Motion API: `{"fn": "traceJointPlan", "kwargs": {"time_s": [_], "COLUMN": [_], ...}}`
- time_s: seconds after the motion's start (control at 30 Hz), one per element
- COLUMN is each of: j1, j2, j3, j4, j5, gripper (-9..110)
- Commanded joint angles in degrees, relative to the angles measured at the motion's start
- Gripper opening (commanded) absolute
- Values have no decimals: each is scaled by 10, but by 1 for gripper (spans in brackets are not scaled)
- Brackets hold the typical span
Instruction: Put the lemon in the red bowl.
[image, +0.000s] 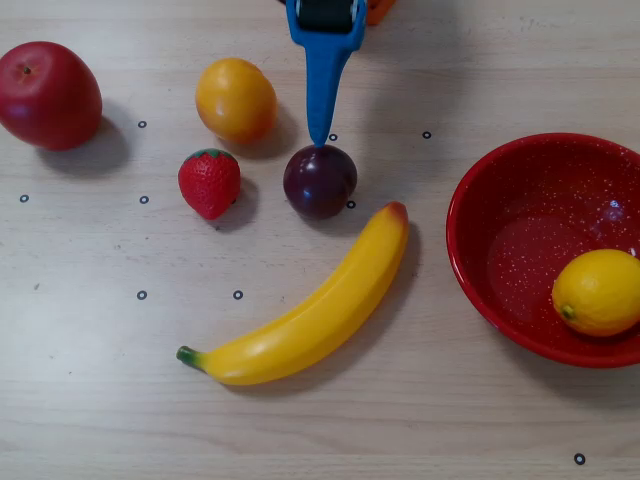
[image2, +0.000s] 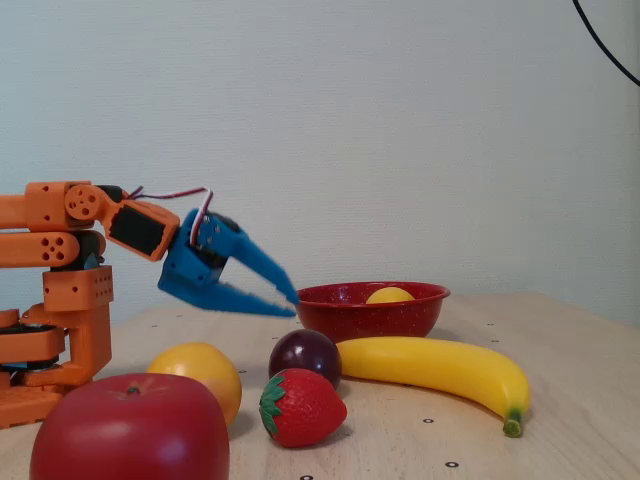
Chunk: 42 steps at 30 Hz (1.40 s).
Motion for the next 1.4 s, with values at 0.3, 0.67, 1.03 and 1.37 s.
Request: {"fn": "traceJointPlan", "kwargs": {"time_s": [0.3,0.67,1.03,1.37], "j1": [-17,-17,-16,-22], "j2": [63,91,91,91], "j3": [8,8,8,8], "j4": [119,210,220,221], "j5": [-2,-29,-50,-58], "gripper": [0,0,0,0]}}
